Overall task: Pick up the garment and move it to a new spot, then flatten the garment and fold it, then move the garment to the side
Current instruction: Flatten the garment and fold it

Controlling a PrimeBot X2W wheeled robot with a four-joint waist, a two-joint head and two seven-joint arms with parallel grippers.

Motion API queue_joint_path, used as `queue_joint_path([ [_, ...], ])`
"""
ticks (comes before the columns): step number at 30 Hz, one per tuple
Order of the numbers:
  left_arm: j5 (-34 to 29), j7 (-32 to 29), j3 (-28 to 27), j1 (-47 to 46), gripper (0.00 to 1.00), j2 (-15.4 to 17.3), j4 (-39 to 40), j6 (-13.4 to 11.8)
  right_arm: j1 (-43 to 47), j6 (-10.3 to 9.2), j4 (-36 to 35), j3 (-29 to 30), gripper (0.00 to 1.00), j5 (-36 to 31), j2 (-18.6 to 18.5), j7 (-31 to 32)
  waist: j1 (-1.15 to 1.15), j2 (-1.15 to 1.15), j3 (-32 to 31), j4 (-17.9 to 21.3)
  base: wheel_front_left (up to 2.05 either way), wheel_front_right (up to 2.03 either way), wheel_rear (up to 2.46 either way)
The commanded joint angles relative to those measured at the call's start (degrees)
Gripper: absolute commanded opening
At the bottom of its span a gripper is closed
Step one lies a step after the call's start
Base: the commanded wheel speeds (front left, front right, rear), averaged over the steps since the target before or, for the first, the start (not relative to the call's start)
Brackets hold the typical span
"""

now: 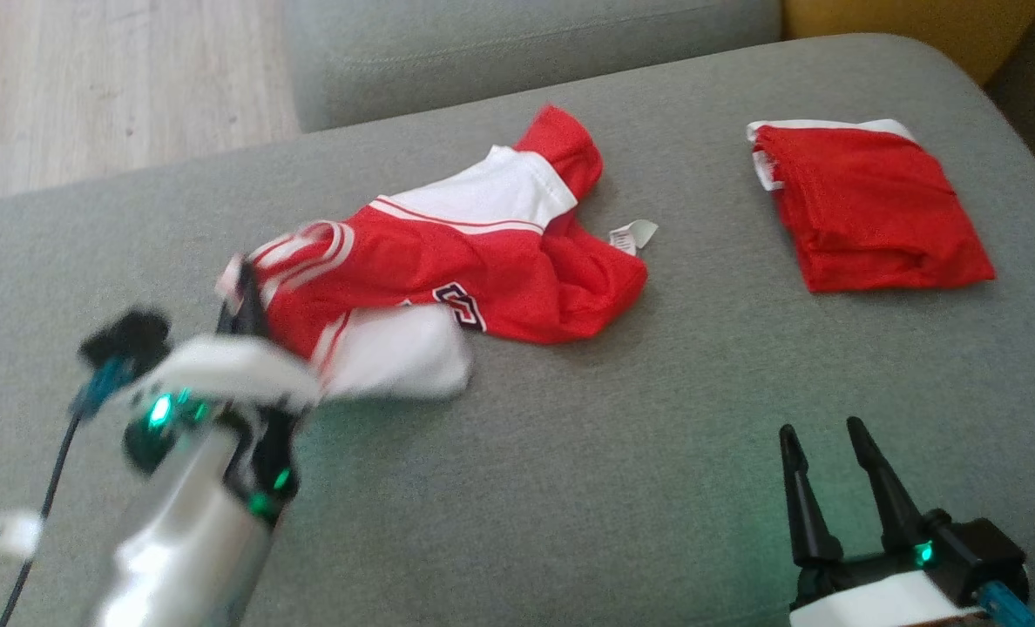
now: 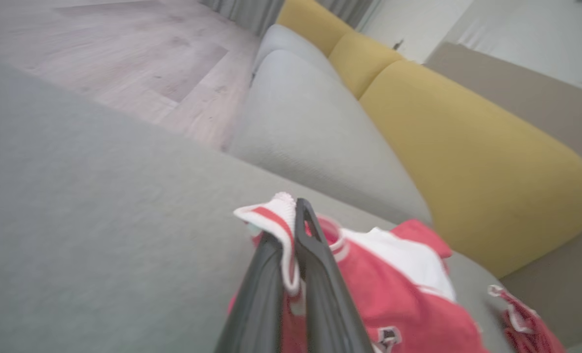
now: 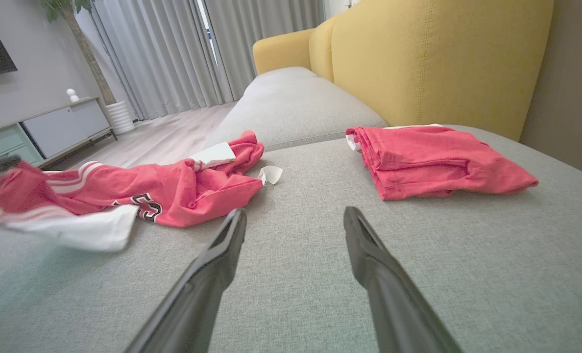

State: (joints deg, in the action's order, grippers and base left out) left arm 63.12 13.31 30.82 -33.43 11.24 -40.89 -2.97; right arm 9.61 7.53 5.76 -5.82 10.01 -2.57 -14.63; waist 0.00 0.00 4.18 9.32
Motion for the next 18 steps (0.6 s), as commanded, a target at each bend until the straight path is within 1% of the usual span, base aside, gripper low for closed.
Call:
queue_joint_path([
  [1,-0.3,1.0,-2.9,-1.0,0.0,2.5,2.4,-0.4,-1.5,-0.04,-2.1,-0.8,1.0,-0.3,-0.4,-0.4,0.0,0.0,0.9,-1.0,0.0,0.0,0.0],
  [3,-0.9,1.4,-4.2,3.6,0.0,3.8,3.3,-1.0,-1.5,-0.04,-2.1,-0.5,1.0,-0.3,-0.4,-0.4,0.0,0.0,1.3,-1.6,0.0,0.0,0.0],
  [6,-2.0,1.6,-6.5,9.2,0.0,4.9,5.6,-1.9,-1.4,-0.04,-2.0,-0.2,1.0,-0.2,-0.4,-0.4,0.0,0.0,1.6,-2.5,0.0,0.0,0.0],
  [8,-4.0,1.7,-8.9,12.2,0.0,5.4,7.9,-2.8,-1.4,-0.04,-2.0,-0.2,1.0,-0.2,-0.4,-0.4,0.0,0.0,1.7,-3.0,0.0,0.0,0.0],
  [10,-6.5,1.7,-11.3,14.8,0.0,5.3,10.6,-3.7,-1.5,-0.04,-1.9,-0.1,1.0,-0.2,-0.4,-0.4,0.0,0.0,1.7,-3.5,0.0,0.0,0.0],
  [13,-11.2,1.7,-13.5,17.5,0.0,5.1,14.0,-4.5,-1.5,-0.04,-1.9,-0.1,1.0,-0.2,-0.4,-0.4,0.0,0.0,1.6,-4.3,0.0,0.0,0.0],
  [18,-17.6,1.7,-15.0,18.6,0.0,3.9,18.1,-4.0,-1.9,-0.04,-1.7,-0.4,1.0,-0.3,-0.4,-0.4,0.0,0.0,1.6,-5.2,0.0,0.0,0.0],
])
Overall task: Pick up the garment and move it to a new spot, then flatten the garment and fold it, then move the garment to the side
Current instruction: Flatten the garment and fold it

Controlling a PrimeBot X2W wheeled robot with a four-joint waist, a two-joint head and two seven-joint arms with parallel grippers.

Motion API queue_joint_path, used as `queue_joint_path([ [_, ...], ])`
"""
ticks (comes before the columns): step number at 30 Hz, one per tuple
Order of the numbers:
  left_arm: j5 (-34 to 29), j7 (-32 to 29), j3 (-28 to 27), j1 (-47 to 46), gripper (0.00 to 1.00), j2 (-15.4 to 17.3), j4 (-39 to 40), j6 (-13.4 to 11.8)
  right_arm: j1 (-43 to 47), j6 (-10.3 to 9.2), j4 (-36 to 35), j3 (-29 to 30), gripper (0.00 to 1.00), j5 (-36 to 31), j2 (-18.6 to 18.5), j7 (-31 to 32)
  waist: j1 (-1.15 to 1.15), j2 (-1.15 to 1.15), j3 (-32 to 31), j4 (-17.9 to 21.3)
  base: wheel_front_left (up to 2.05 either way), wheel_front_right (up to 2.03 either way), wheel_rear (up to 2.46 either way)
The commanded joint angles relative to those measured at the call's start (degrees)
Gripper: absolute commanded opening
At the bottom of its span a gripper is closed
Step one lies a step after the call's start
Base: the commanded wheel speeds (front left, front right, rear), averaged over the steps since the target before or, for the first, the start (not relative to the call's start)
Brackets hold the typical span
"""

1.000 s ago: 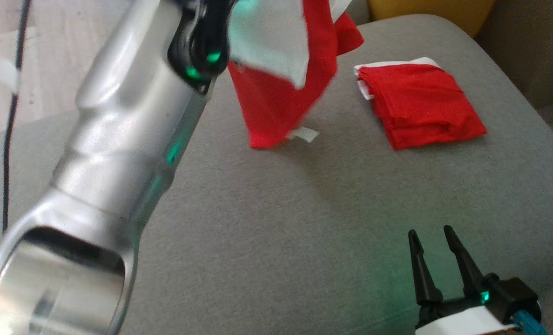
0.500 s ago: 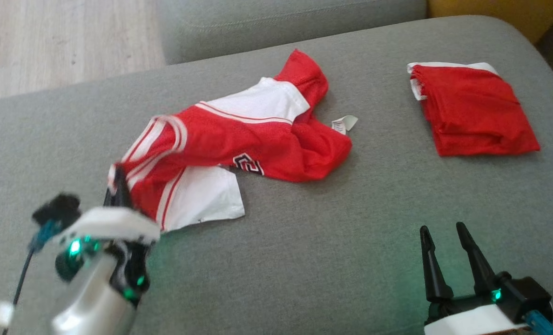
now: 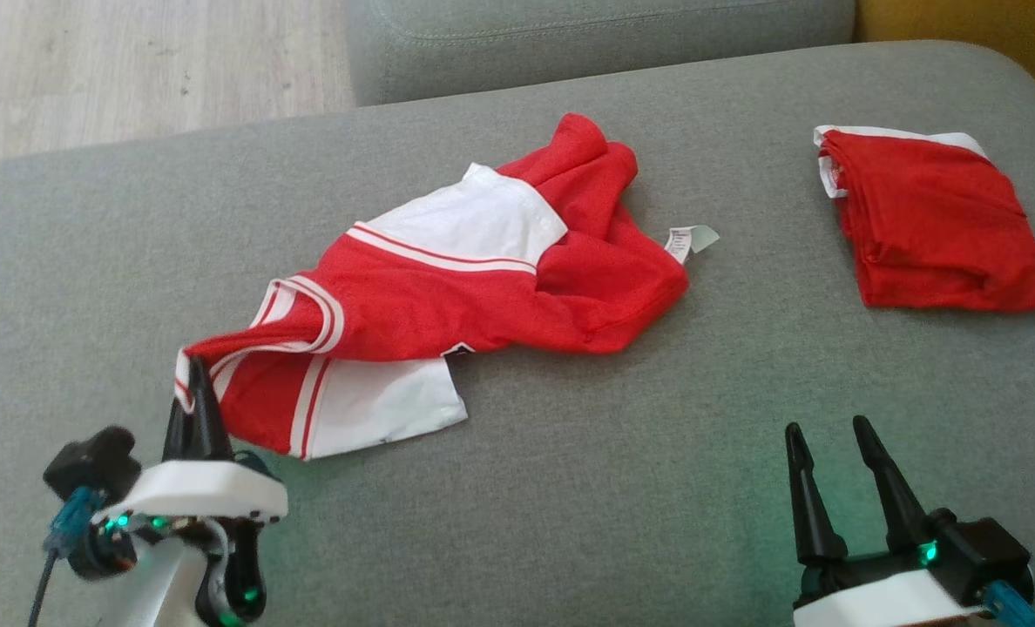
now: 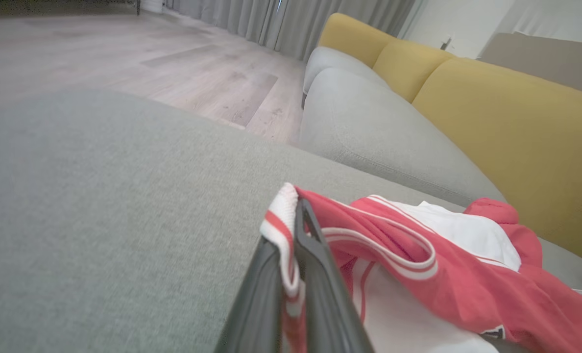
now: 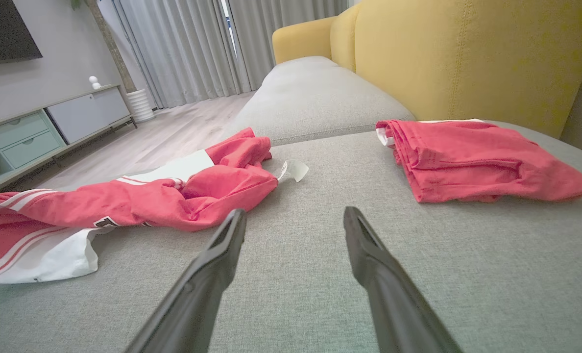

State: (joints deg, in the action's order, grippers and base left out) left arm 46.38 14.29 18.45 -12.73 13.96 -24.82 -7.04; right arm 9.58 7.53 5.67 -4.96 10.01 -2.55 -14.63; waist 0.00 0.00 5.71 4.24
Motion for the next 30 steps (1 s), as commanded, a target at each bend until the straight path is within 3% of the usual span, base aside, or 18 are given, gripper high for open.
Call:
queue_joint_path([
  [1,-2.5,0.7,-2.9,-2.4,0.0,1.1,2.7,0.1,-2.0,-0.04,-1.6,-1.3,1.0,-0.2,-0.4,-0.4,0.0,0.0,0.2,-0.2,0.0,0.0,0.0],
  [5,-7.0,0.7,-3.3,-4.1,0.0,0.7,3.9,0.8,-2.4,-0.04,-1.7,-1.5,1.0,-0.1,-0.4,-0.4,0.0,0.0,0.7,-0.6,0.0,0.0,0.0],
  [7,-9.9,0.7,-3.7,-5.6,0.21,0.8,3.3,1.1,-2.7,-0.04,-1.6,-1.8,1.0,-0.1,-0.4,-0.4,0.0,0.0,1.1,-0.8,0.0,0.0,0.0],
  [10,-14.0,0.7,-4.8,-8.2,0.11,0.6,1.6,2.0,-3.0,-0.04,-1.6,-1.8,1.0,-0.1,-0.3,-0.4,0.0,0.0,1.7,-1.0,0.0,0.0,0.0],
  [12,-16.3,0.7,-6.3,-9.7,0.16,0.2,0.3,2.8,-3.2,-0.04,-1.4,-2.0,1.0,0.0,-0.3,-0.4,0.0,0.0,2.0,-1.1,0.0,0.0,0.0],
  [13,-17.7,0.7,-7.0,-10.2,0.38,0.0,-0.7,2.8,-3.3,-0.04,-1.2,-2.2,1.0,0.0,-0.3,-0.4,0.0,0.0,2.1,-1.1,0.0,0.0,0.0],
  [14,-19.2,0.7,-7.5,-10.6,0.82,-0.2,-1.7,2.6,-3.4,-0.04,-1.1,-2.3,1.0,0.0,-0.3,-0.4,0.0,0.0,2.1,-1.1,0.0,0.0,0.0],
  [15,-20.6,0.7,-8.2,-10.9,1.0,-0.5,-2.3,2.2,-3.5,-0.04,-1.0,-2.5,1.0,0.0,-0.3,-0.4,0.0,0.0,2.1,-1.0,0.0,0.0,0.0],
  [20,-28.8,0.7,-9.5,-8.5,1.0,-2.2,-1.7,-1.0,-3.7,-0.04,-1.0,-2.1,1.0,0.0,-0.5,-0.4,0.0,0.0,1.8,-0.9,0.0,0.0,0.0],
  [24,-35.5,0.7,-6.8,-3.6,1.0,-3.8,3.2,-2.1,-3.1,-0.04,-1.1,-1.6,1.0,-0.1,-0.5,-0.4,0.0,0.0,1.4,-1.5,0.0,0.0,0.0],
  [26,-37.6,0.7,-4.3,-0.8,1.0,-5.0,5.2,-1.3,-2.8,-0.04,-1.1,-1.7,1.0,0.0,-0.5,-0.4,0.0,0.0,1.4,-2.0,0.0,0.0,0.0],
  [28,-40.2,0.7,1.5,2.3,1.0,-6.5,5.7,2.1,-2.8,-0.04,-1.2,-1.8,1.0,0.2,-0.4,-0.4,0.0,0.0,1.6,-2.7,0.0,0.0,0.0],
  [30,-41.3,0.7,4.7,3.0,1.0,-7.4,4.1,3.8,-3.0,-0.04,-1.2,-2.2,1.0,0.3,-0.4,-0.4,0.0,0.0,1.8,-3.0,0.0,0.0,0.0],
])
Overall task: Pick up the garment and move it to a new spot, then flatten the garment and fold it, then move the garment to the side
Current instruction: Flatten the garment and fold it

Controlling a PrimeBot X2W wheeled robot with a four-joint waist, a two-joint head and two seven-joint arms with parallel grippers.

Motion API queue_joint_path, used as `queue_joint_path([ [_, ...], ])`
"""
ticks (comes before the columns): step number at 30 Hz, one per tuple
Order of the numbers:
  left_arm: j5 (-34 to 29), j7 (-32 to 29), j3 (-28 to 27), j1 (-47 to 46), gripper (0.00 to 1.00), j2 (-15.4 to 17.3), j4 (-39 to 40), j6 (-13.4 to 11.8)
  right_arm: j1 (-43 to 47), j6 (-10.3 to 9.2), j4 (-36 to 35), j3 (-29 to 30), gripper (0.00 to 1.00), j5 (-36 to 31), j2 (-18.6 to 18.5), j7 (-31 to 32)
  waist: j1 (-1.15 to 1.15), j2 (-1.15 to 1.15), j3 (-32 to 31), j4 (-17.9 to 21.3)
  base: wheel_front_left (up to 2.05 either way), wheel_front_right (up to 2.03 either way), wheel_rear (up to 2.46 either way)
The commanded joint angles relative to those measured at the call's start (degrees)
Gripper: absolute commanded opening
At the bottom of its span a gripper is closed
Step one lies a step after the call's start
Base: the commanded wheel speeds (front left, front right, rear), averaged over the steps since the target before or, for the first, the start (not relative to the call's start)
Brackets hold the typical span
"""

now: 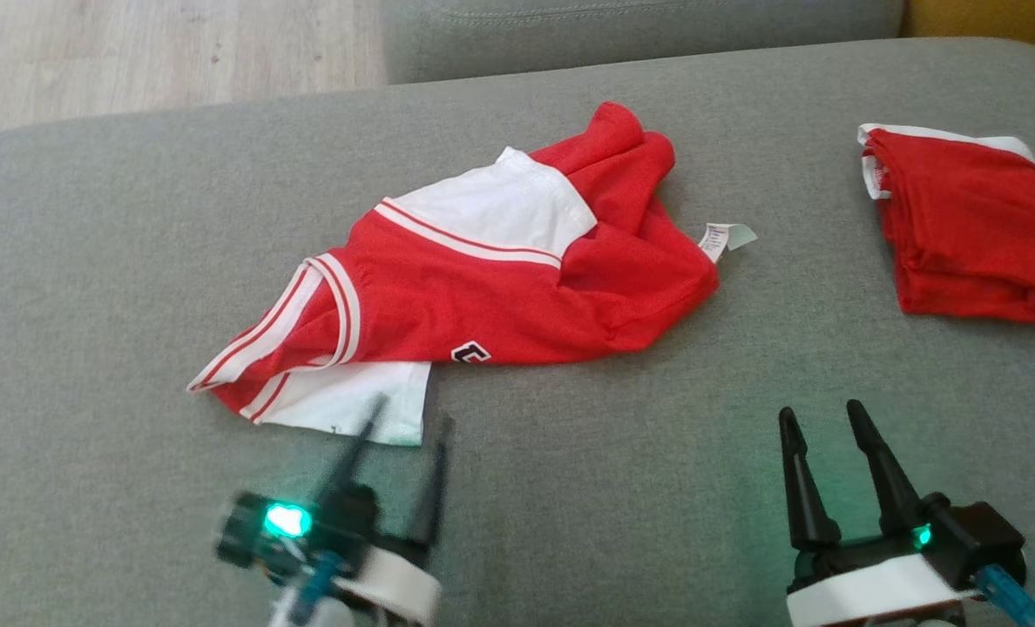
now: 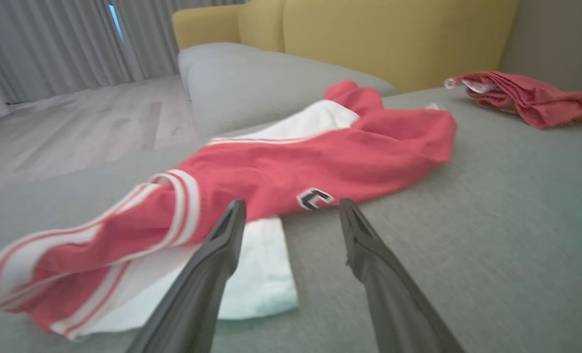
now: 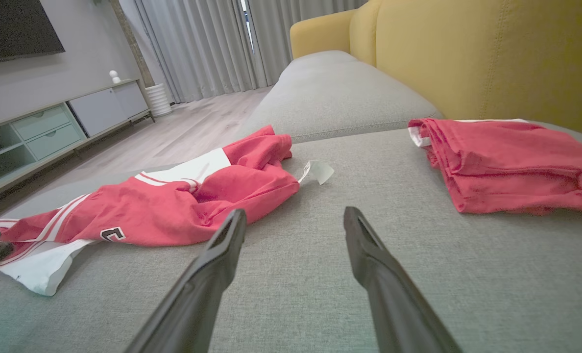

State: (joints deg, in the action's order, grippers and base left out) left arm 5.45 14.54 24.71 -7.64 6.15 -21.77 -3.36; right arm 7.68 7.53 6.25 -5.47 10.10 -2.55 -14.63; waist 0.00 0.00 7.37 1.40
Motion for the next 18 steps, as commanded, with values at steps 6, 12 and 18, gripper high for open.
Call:
queue_joint_path([
  [6,-2.8,-0.9,1.4,-5.8,1.0,-0.7,-9.2,-0.6,-2.3,-0.04,-1.5,-2.7,1.0,0.3,-0.5,-0.4,0.0,0.0,0.8,0.6,0.0,0.0,0.0],
  [12,-2.7,-1.4,0.9,-9.2,1.0,-0.8,-17.7,-1.9,-2.3,-0.04,-1.3,-2.4,1.0,0.3,-0.8,-0.4,0.0,0.0,0.8,2.4,0.0,0.0,0.0],
  [18,-1.2,-2.0,0.7,-10.1,0.0,-0.8,-24.2,-0.7,-1.2,-0.04,-0.9,-2.5,1.0,0.4,-0.8,-0.4,0.0,0.0,-1.0,3.5,0.0,0.0,0.0],
])
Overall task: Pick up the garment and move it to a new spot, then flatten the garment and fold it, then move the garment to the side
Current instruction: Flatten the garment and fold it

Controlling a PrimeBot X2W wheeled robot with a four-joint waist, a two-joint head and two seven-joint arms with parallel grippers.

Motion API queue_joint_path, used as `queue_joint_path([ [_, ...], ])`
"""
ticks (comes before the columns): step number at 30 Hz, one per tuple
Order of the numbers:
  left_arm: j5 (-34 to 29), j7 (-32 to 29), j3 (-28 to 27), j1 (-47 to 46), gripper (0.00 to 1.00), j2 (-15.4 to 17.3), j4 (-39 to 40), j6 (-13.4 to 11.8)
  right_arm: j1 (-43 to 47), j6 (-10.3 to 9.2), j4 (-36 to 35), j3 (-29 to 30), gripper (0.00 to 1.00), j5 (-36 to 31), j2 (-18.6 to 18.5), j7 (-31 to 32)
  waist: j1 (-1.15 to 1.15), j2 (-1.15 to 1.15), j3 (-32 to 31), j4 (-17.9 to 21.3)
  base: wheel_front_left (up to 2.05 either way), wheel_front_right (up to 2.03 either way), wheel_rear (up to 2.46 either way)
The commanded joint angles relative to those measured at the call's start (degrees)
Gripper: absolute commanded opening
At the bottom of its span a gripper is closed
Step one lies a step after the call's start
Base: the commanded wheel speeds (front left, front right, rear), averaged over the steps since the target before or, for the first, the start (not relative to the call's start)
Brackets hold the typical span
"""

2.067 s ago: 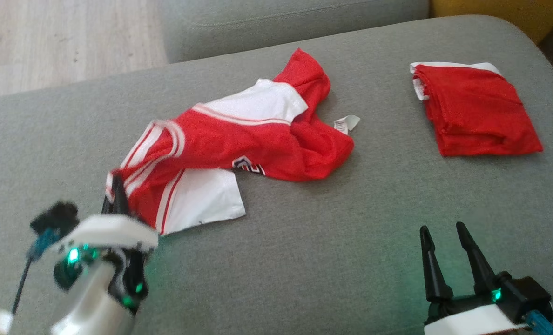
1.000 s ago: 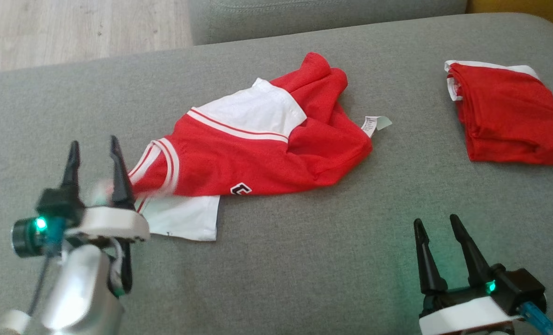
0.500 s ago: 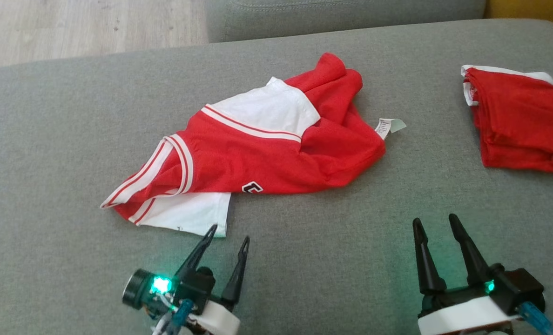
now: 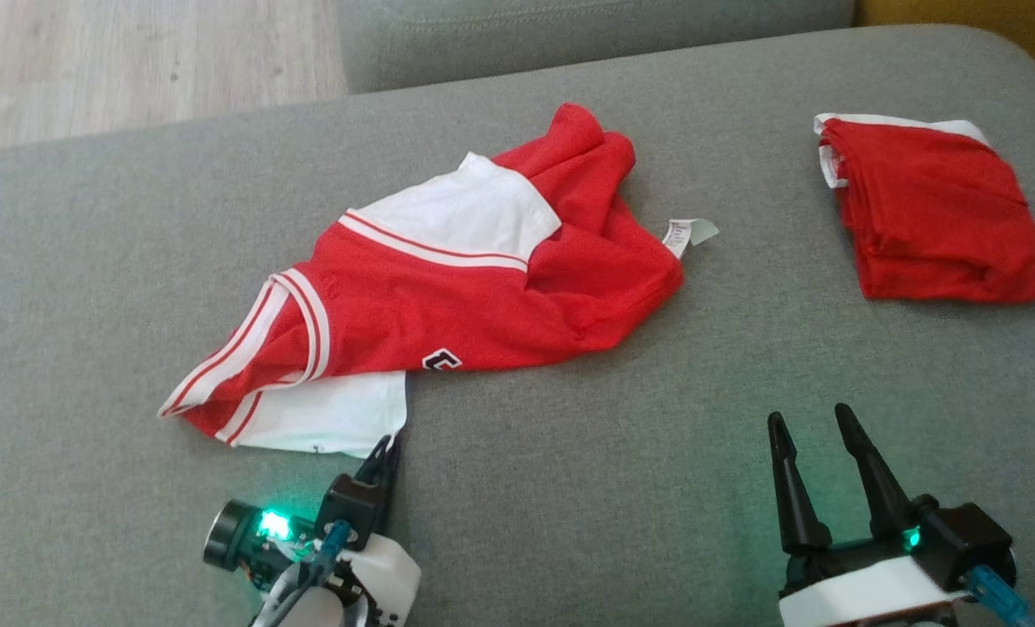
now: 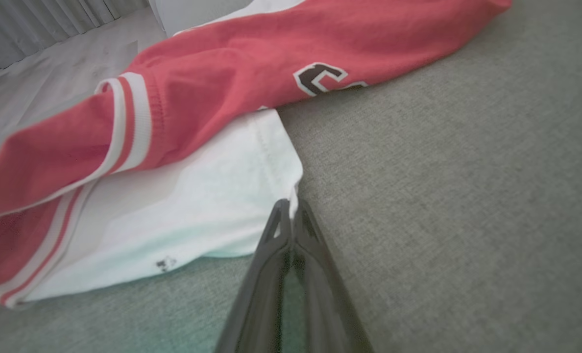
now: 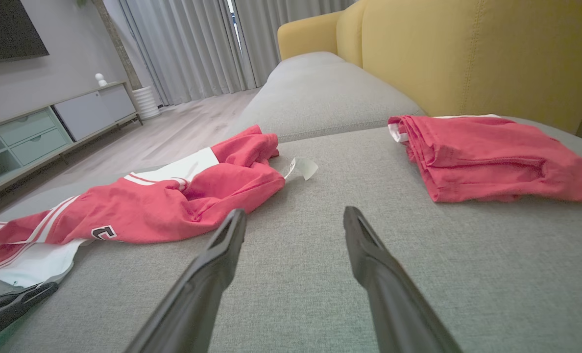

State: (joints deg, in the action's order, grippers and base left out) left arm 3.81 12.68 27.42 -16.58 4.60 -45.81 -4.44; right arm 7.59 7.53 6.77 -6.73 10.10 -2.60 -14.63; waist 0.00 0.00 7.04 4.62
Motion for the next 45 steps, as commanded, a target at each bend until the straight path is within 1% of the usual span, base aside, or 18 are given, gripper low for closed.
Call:
queue_joint_path([
  [1,0.5,-0.2,-2.0,-1.2,0.0,0.8,-0.2,0.4,-1.1,-0.04,-1.4,-1.2,1.0,0.4,-0.7,-0.4,0.0,0.0,-0.7,0.3,0.0,0.0,0.0],
  [4,0.8,0.8,-1.3,-1.8,0.0,0.7,0.5,2.1,-0.5,-0.04,-1.5,-1.2,1.0,0.4,-0.6,-0.4,0.0,0.0,-2.0,0.6,0.0,0.0,0.0],
  [7,0.8,1.5,0.2,-3.6,0.0,0.6,4.6,5.5,0.1,-0.04,-1.4,-1.1,1.0,0.4,-0.6,-0.4,0.0,0.0,-3.4,0.6,0.0,0.0,0.0],
  [9,-0.2,1.6,1.8,-6.5,0.0,0.9,8.9,7.5,0.4,-0.04,-1.4,-1.2,1.0,0.4,-0.5,-0.4,0.0,0.0,-4.2,0.7,0.0,0.0,0.0],
  [14,-3.3,-1.1,5.4,-19.2,0.0,2.6,21.2,10.6,0.8,-0.04,-1.1,-2.0,1.0,0.4,-0.4,-0.4,0.0,0.0,-5.9,1.7,0.0,0.0,0.0],
  [17,-3.9,-2.7,6.7,-28.9,0.0,3.8,24.9,11.5,0.5,-0.04,-0.8,-3.0,1.0,0.5,-0.4,-0.4,0.0,0.0,-6.3,3.7,0.0,0.0,0.0],
  [20,-4.0,-2.4,7.5,-39.4,0.0,4.5,24.0,11.8,0.2,-0.04,-0.7,-3.3,1.0,0.7,-0.4,-0.4,0.0,0.0,-6.2,6.0,0.0,0.0,0.0],
  [23,-4.1,-0.7,7.2,-48.6,0.0,5.0,20.4,11.9,0.4,-0.04,-0.6,-3.3,1.0,0.8,-0.3,-0.4,0.0,0.0,-6.3,7.9,0.0,0.0,0.0],
  [26,-3.6,0.7,6.7,-53.3,0.0,5.7,17.3,11.9,1.0,-0.04,-0.5,-2.9,1.0,0.9,-0.3,-0.4,0.0,0.0,-6.7,9.0,0.0,0.0,0.0],
  [28,-2.3,1.3,6.2,-52.9,0.0,6.4,16.7,11.9,1.4,-0.04,-0.6,-2.5,1.0,1.0,-0.3,-0.4,0.0,0.0,-6.8,9.0,0.0,0.0,0.0],
  [31,2.0,1.4,8.3,-46.7,0.0,8.4,17.0,11.9,2.1,-0.04,-1.1,-1.7,1.0,1.6,-0.3,-0.4,0.0,0.0,-6.3,7.9,0.0,0.0,0.0],
  [34,6.0,0.3,9.9,-38.0,0.0,13.1,18.3,11.9,2.5,-0.04,-1.7,-1.1,1.0,2.1,-0.3,-0.4,0.0,0.0,-5.4,5.8,0.0,0.0,0.0],
  [36,8.6,0.0,8.6,-31.4,0.0,16.1,19.2,11.3,2.5,-0.04,-2.0,-0.5,1.0,2.1,-0.3,-0.4,0.0,0.0,-4.7,4.1,0.0,0.0,0.0],
  [37,9.5,-0.1,7.8,-28.0,0.0,17.6,19.9,10.5,2.4,-0.04,-2.1,-0.3,1.0,2.0,-0.3,-0.4,0.0,0.0,-4.3,3.4,0.0,0.0,0.0],
  [40,12.1,0.0,5.0,-18.6,0.0,21.6,22.3,6.7,1.6,-0.04,-2.4,0.2,1.0,1.6,-0.3,-0.4,0.0,0.0,-3.1,1.4,0.0,0.0,0.0],
  [44,13.7,0.7,1.0,-9.7,0.0,26.2,24.9,1.1,0.8,-0.04,-2.5,0.5,1.0,1.0,-0.3,-0.4,0.0,0.0,-1.9,-1.2,0.0,0.0,0.0],
  [45,13.7,0.7,1.0,-9.7,0.0,26.2,24.9,1.1,0.8,-0.04,-2.5,0.5,1.0,1.0,-0.3,-0.4,0.0,0.0,-1.9,-1.2,0.0,0.0,0.0],
])
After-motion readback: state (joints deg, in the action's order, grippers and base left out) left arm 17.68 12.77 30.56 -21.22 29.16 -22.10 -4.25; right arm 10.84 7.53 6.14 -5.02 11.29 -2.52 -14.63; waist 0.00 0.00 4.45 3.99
